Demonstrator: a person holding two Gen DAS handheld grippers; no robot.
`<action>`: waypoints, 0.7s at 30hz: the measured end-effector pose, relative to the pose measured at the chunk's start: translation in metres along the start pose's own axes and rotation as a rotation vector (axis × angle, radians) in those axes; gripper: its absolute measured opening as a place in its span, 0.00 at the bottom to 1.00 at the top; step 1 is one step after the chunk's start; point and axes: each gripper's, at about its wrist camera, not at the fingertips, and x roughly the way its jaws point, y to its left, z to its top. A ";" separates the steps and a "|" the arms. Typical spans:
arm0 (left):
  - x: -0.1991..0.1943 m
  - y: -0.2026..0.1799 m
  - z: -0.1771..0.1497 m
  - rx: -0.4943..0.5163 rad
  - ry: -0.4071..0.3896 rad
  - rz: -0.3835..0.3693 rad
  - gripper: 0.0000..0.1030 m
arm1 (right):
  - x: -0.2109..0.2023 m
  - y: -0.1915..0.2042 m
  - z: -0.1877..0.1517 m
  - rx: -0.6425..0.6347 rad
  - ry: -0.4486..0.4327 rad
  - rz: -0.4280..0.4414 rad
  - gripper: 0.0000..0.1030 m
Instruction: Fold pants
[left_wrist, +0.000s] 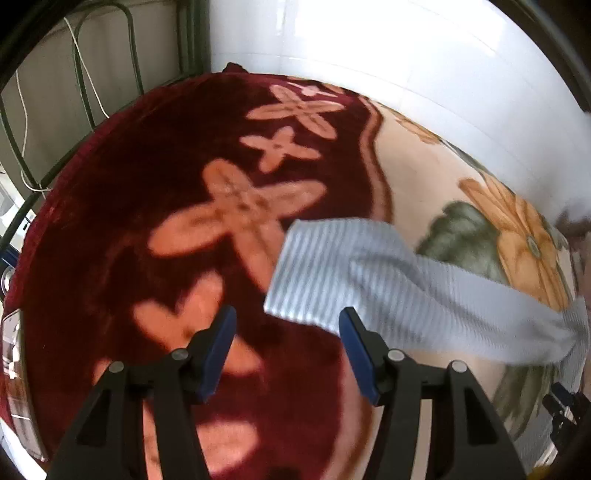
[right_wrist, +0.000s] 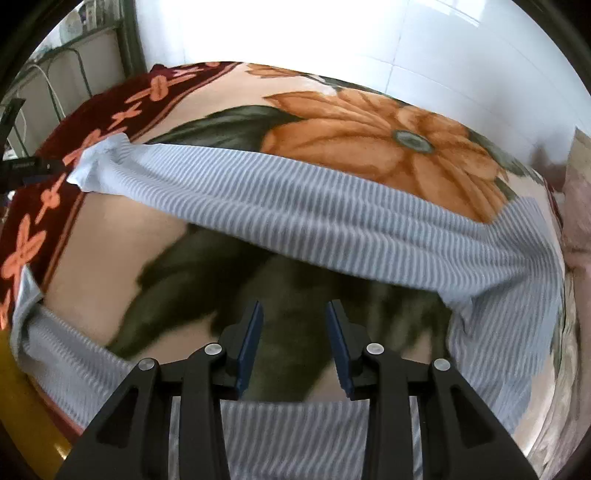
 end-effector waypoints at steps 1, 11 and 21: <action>0.004 0.000 0.003 0.004 0.000 -0.002 0.59 | 0.004 0.002 0.005 -0.021 0.004 -0.009 0.36; 0.048 -0.005 0.016 0.028 0.044 -0.062 0.60 | 0.039 0.018 0.027 -0.141 -0.010 -0.007 0.36; 0.054 -0.023 0.011 0.071 -0.024 -0.091 0.23 | 0.058 0.026 0.031 -0.105 -0.053 -0.030 0.27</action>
